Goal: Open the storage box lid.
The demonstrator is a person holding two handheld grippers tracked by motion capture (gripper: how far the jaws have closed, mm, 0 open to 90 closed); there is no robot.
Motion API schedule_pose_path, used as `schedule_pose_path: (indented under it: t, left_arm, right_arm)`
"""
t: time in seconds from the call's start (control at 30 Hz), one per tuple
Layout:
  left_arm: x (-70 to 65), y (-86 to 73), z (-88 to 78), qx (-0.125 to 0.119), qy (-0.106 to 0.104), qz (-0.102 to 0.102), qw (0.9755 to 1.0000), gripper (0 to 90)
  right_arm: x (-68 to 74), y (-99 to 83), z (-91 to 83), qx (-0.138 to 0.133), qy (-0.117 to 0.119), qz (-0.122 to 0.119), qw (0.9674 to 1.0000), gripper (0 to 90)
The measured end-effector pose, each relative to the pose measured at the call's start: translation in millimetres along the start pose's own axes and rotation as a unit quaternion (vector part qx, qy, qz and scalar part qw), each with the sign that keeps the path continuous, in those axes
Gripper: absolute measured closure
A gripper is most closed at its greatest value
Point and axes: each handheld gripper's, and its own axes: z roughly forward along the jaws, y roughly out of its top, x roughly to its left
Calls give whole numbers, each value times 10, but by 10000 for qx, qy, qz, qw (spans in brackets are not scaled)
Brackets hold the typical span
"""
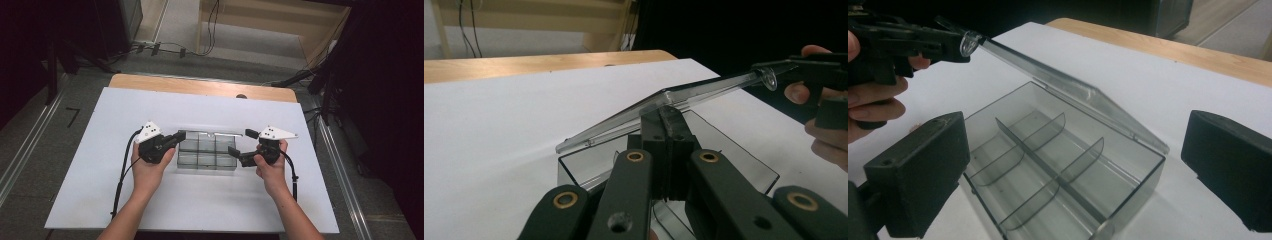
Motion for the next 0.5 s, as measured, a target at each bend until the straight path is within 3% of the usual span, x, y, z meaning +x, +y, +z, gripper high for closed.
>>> schedule_pose_path:
  t: [0.2, 0.5]
  left_arm:
    - [12, 59, 8, -70, 6, 69, 10000, 900]
    - [37, 156, 24, -190, -17, 100, 9998, 900]
  right_arm:
    - [-11, 88, 92, -41, -28, -108, 9999, 1]
    - [-73, 146, 187, -190, -108, -64, 9997, 142]
